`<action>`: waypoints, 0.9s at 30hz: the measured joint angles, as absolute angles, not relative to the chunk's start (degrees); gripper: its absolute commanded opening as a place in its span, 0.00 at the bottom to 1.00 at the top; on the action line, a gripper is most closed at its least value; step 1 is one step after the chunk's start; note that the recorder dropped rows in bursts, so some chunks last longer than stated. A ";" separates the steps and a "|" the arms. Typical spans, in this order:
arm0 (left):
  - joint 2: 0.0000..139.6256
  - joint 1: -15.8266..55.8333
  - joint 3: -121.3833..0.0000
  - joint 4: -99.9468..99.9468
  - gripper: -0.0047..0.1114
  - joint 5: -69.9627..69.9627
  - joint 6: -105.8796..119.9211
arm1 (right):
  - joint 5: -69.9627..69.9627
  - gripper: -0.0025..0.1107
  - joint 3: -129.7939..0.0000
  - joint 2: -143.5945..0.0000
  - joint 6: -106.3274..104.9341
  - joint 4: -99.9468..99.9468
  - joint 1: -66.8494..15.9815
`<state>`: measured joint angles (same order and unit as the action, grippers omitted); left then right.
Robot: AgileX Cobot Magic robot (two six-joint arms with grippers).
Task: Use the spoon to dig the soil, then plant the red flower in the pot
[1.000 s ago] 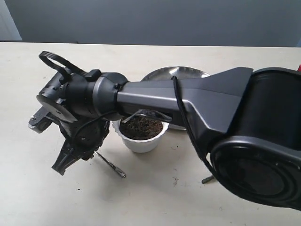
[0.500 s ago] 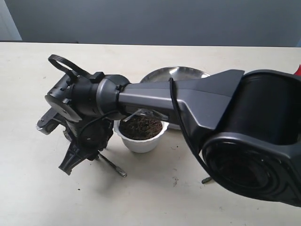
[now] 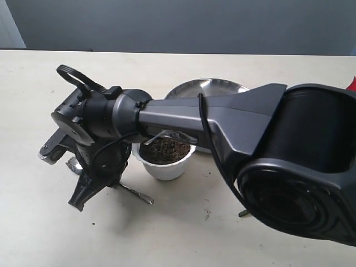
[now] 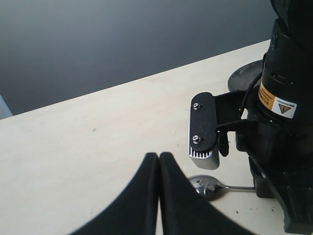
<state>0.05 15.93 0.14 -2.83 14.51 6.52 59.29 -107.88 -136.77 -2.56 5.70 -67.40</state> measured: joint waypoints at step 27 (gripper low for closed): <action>0.05 15.93 0.14 -2.83 0.04 14.51 6.52 | 69.40 0.02 -106.94 -118.88 0.00 23.39 -70.92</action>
